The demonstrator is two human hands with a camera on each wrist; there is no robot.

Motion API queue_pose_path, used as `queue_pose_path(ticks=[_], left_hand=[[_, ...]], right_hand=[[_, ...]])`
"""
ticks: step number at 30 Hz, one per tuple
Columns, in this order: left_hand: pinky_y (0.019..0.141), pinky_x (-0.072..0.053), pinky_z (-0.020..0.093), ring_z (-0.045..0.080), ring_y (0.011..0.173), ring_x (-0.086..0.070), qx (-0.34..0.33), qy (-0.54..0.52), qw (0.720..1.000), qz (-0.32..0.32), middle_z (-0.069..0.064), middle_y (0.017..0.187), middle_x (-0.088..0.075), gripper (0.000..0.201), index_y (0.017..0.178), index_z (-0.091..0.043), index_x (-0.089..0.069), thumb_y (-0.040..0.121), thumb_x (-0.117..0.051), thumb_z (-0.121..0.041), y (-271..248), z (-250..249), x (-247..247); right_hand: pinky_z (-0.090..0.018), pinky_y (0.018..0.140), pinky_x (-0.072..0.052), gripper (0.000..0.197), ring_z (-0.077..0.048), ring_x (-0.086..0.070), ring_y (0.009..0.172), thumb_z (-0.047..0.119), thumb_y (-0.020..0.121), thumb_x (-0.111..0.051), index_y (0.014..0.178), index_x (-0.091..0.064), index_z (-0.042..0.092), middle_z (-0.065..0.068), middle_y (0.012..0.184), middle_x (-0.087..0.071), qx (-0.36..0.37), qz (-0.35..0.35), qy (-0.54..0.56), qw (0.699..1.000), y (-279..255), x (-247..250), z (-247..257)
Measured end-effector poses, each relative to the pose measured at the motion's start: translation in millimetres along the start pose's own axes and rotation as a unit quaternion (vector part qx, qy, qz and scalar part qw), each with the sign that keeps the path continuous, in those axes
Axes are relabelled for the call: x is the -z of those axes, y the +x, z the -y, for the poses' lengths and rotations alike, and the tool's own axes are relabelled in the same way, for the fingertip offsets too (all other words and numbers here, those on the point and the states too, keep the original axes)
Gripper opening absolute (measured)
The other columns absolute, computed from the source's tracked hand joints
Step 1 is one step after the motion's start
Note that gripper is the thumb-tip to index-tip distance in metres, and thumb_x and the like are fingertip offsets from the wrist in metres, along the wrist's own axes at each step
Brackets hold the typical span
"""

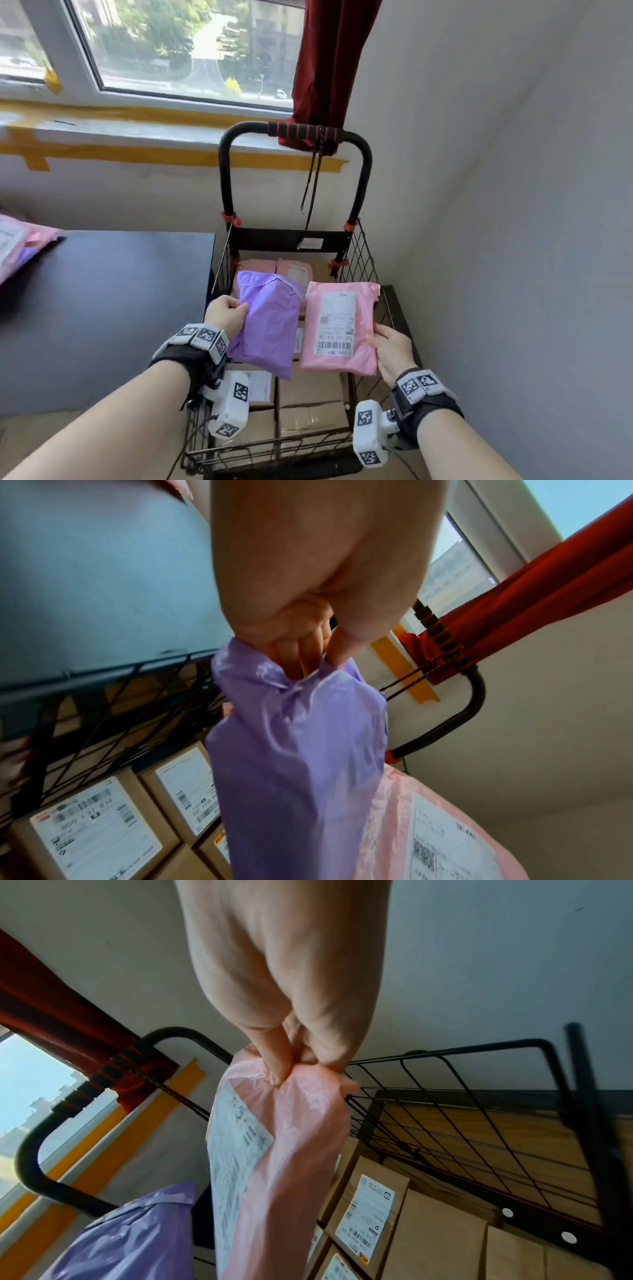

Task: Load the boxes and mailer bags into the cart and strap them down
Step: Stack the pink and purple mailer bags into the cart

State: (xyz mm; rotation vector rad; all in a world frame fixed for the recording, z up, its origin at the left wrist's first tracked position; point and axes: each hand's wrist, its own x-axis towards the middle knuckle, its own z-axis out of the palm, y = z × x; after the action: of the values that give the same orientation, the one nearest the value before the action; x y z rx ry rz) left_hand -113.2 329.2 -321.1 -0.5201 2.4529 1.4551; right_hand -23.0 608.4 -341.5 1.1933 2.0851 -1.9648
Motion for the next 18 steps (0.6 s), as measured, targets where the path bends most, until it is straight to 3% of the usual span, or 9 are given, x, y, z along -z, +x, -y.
queue_pose_path(ticks=[3, 7, 9, 11, 15, 18], left_hand=[[0.086, -0.042, 0.034, 0.035, 0.1, -0.059, 0.034, 0.031, 0.998, -0.052, 0.023, 0.098, -0.065, 0.011, 0.085, 0.002, -0.062, 0.087, -0.058, -0.008, 7, 2, -32], [0.088, -0.04, 0.035, 0.035, 0.098, -0.055, 0.077, 0.063, 0.992, -0.073, 0.027, 0.101, -0.06, 0.02, 0.071, -0.005, -0.052, 0.091, -0.053, -0.008, 33, 19, -67], [0.089, -0.039, 0.035, 0.036, 0.107, -0.055, 0.106, 0.063, 0.989, -0.085, 0.026, 0.112, -0.059, 0.012, 0.094, 0.001, -0.056, 0.093, -0.051, -0.009, 52, 32, -82], [0.09, -0.038, 0.036, 0.038, 0.109, -0.054, 0.127, 0.069, 0.985, -0.091, 0.027, 0.116, -0.058, 0.02, 0.108, 0.004, -0.052, 0.094, -0.048, -0.009, 73, 44, -96], [0.088, -0.038, 0.036, 0.039, 0.109, -0.053, 0.154, 0.079, 0.98, -0.093, 0.029, 0.117, -0.056, 0.003, 0.096, -0.007, -0.042, 0.095, -0.045, -0.007, 113, 71, -118], [0.088, -0.037, 0.036, 0.04, 0.111, -0.052, 0.178, 0.086, 0.977, -0.084, 0.03, 0.119, -0.055, 0.006, 0.1, -0.003, -0.045, 0.095, -0.043, -0.006, 138, 93, -123]], right_hand=[[-0.048, 0.083, -0.057, 0.024, -0.027, -0.068, 0.094, 0.01, 0.086, -0.065, 0.11, -0.066, 0.008, -0.01, 0.102, -0.07, -0.015, 0.022, -0.043, 0.999, 42, 5, -7], [-0.047, 0.086, -0.056, 0.026, -0.026, -0.067, 0.096, 0.007, 0.087, -0.063, 0.113, -0.065, 0.006, -0.01, 0.106, -0.069, -0.035, 0.035, -0.084, 0.995, 90, -4, -26], [-0.047, 0.086, -0.056, 0.027, -0.026, -0.067, 0.095, 0.007, 0.088, -0.063, 0.115, -0.064, 0.006, -0.011, 0.106, -0.068, -0.055, 0.043, -0.086, 0.994, 111, -14, -38], [-0.046, 0.084, -0.056, 0.028, -0.025, -0.067, 0.094, 0.007, 0.089, -0.062, 0.116, -0.062, 0.006, -0.01, 0.104, -0.068, -0.074, 0.052, -0.094, 0.991, 131, -26, -49], [-0.045, 0.084, -0.057, 0.03, -0.024, -0.068, 0.092, 0.006, 0.089, -0.06, 0.119, -0.06, 0.007, -0.008, 0.103, -0.068, -0.108, 0.073, -0.109, 0.986, 172, -49, -72], [-0.045, 0.085, -0.056, 0.034, -0.025, -0.067, 0.094, 0.006, 0.09, -0.06, 0.123, -0.057, 0.006, -0.011, 0.109, -0.067, -0.138, 0.08, -0.105, 0.982, 196, -66, -87]])
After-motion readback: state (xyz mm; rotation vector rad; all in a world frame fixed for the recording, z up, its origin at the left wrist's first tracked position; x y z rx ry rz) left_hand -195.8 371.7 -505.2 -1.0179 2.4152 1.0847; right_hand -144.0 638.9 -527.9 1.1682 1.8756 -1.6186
